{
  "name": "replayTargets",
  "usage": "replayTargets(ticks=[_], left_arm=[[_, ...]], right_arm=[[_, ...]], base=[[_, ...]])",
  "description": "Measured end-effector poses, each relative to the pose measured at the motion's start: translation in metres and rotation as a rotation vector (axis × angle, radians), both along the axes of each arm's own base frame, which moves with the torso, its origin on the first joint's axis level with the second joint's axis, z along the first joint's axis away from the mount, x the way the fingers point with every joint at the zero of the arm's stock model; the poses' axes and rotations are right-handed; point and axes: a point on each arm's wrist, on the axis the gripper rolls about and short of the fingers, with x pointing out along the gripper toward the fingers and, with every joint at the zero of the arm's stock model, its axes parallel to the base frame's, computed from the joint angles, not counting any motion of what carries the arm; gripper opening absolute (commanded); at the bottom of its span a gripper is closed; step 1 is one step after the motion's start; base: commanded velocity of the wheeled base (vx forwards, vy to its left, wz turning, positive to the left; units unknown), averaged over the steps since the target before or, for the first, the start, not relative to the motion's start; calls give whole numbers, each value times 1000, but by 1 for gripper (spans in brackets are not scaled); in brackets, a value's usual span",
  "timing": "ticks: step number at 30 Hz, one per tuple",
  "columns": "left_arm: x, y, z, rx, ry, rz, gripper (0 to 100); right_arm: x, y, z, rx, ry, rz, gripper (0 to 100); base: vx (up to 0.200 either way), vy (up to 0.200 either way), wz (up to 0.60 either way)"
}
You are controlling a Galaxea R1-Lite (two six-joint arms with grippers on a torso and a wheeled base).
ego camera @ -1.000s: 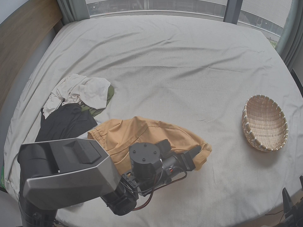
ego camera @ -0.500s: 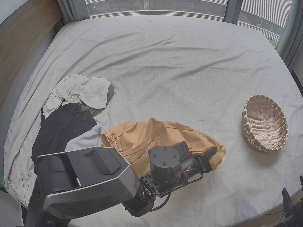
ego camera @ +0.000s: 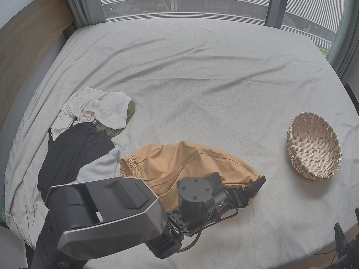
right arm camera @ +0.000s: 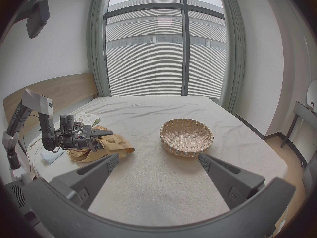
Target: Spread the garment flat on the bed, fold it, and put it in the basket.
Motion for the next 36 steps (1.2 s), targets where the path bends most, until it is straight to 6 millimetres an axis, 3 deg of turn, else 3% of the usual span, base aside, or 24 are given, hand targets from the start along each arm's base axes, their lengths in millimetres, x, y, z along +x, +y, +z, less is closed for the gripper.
replayTargets(ticks=[12, 22, 30, 36], left_arm=[[-38, 45, -6, 105, 65, 4, 100], [-73, 102, 29, 127, 58, 43, 100], [-57, 173, 46, 172, 27, 239, 100], [-48, 205, 46, 195, 42, 348, 100]], right_arm=[[0, 0, 0, 0, 0, 0, 100], [0, 0, 0, 0, 0, 0, 100], [0, 0, 0, -1, 1, 0, 100], [0, 0, 0, -1, 1, 0, 100]], base=[[0, 0, 0], [0, 0, 0], [0, 0, 0], [0, 0, 0]])
